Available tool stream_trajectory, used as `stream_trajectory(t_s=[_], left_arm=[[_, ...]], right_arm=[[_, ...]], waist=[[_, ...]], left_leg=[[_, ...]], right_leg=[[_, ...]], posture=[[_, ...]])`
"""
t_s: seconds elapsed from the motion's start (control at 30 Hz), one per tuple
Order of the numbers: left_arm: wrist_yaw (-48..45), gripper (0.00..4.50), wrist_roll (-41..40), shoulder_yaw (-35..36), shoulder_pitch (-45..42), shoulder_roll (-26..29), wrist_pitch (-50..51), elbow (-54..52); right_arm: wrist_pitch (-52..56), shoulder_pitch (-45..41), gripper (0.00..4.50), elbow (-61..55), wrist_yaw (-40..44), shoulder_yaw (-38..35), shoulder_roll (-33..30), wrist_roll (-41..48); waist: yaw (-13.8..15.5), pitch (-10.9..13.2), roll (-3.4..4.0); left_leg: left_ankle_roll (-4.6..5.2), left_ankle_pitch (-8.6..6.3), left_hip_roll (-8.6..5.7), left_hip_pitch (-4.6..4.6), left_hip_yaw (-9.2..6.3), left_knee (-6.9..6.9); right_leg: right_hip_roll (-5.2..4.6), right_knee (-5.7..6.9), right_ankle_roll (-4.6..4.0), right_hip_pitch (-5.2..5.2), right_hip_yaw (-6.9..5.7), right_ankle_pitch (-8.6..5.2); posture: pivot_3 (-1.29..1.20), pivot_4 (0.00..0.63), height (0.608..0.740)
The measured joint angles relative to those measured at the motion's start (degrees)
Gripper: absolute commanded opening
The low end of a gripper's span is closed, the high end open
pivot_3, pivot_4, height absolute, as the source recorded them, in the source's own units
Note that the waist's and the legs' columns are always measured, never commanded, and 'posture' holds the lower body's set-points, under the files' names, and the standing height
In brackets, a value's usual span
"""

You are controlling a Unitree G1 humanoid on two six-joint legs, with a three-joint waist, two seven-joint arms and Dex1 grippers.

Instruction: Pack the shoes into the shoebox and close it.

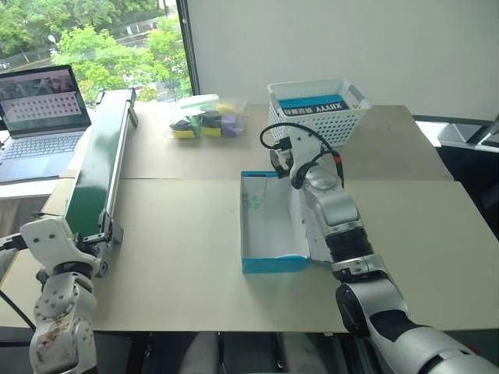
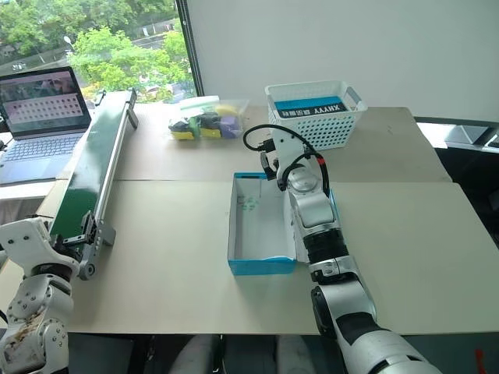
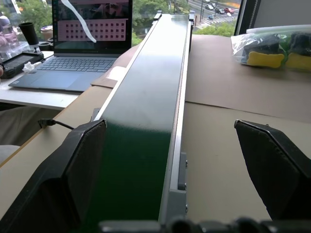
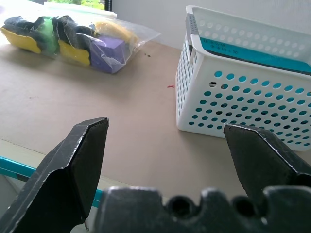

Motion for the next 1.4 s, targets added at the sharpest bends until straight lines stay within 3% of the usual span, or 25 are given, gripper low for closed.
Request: stream_trajectory(t_s=[0.13,0.27,0.4,0.5,0.63,0.77,0.87,1.17,1.4], left_arm=[[-0.14,4.5,0.42,-2.31,-2.32,-0.79,-1.22,1.53],[-0.93,4.5,1.4,-7.46,-3.8,-3.03,-2.81,4.05],[-2.2,4.5,-0.45,-6.73,-2.15,-3.59,-2.89,4.28],[-4.04,4.5,-1.76,-6.02,-1.72,-1.38,-2.01,4.76],[-8.42,4.5,-3.38,-5.71,0.37,3.42,0.67,4.69],[-11.45,4.5,-5.98,-4.03,3.44,6.08,3.07,3.75],[-12.93,4.5,-7.42,-2.62,4.31,9.22,5.7,2.89],[-13.3,4.5,-10.25,3.54,6.16,11.9,9.24,1.49],[-12.33,4.5,-13.33,6.03,5.88,11.84,12.81,1.49]], right_arm=[[0.32,0.05,4.45,-1.39,3.22,-1.45,-0.6,2.81],[7.62,-0.46,4.45,-14.65,18.71,-2.5,-0.22,17.84],[21.98,0.43,4.45,-27.34,32.37,-2.96,-3.81,35.56],[26.52,4.0,4.45,-34.34,41.88,0.31,-8.38,42.85],[25.19,7.2,4.45,-36.59,46.24,9.65,-12.74,39.32],[20.22,7.44,4.45,-32.42,41.5,12.2,-9.23,33.28],[13.8,7.87,4.45,-29.31,38.78,18.28,-9.47,24.5],[5.0,10.11,4.45,-25.55,36.75,21.38,-6.36,17.05],[3.95,11.26,4.45,-25.33,39.88,21.59,-4.46,18.23]], waist=[[0.46,0.05,0.03],[0.05,0.06,0.03],[0.04,0.06,0.03],[0.29,0.06,0.02],[0.08,0.06,0.02],[-0.13,0.06,0.0],[0.22,0.06,0.0],[0.14,0.08,-0.11],[0.14,0.08,-0.11]], left_leg=[[0.0,0.01,-0.04,-0.04,-0.01,0.03],[0.07,-0.06,0.02,-0.07,-0.01,0.04],[0.12,-0.12,0.1,-0.05,-0.03,0.02],[0.12,-0.12,0.07,0.0,-0.04,0.11],[0.11,-0.11,0.07,0.07,0.01,0.12],[0.1,-0.11,0.2,0.07,0.05,0.04],[0.09,-0.11,0.16,0.0,0.05,0.04],[0.07,-0.12,0.17,0.05,0.04,0.04],[0.06,-0.12,0.16,0.04,0.03,0.05]], right_leg=[[-0.02,0.01,0.03,0.01,-0.02,0.02],[0.02,-0.07,0.05,0.02,-0.01,0.02],[0.08,-0.06,0.04,0.0,-0.01,0.01],[0.06,-0.07,0.04,0.09,-0.05,0.01],[0.09,-0.07,0.04,0.11,-0.02,0.01],[0.25,-0.06,0.01,0.0,0.12,0.02],[0.21,-0.08,0.01,-0.05,0.12,0.02],[0.18,-0.08,0.0,-0.03,0.12,0.03],[0.17,-0.08,0.0,-0.03,0.12,0.03]], posture=[[0.0,0.15,0.738],[0.0,0.15,0.738],[0.0,0.15,0.738],[0.0,0.15,0.738],[0.0,0.15,0.738],[0.0,0.15,0.738],[0.0,0.15,0.738],[0.0,0.15,0.738],[0.0,0.15,0.738]])
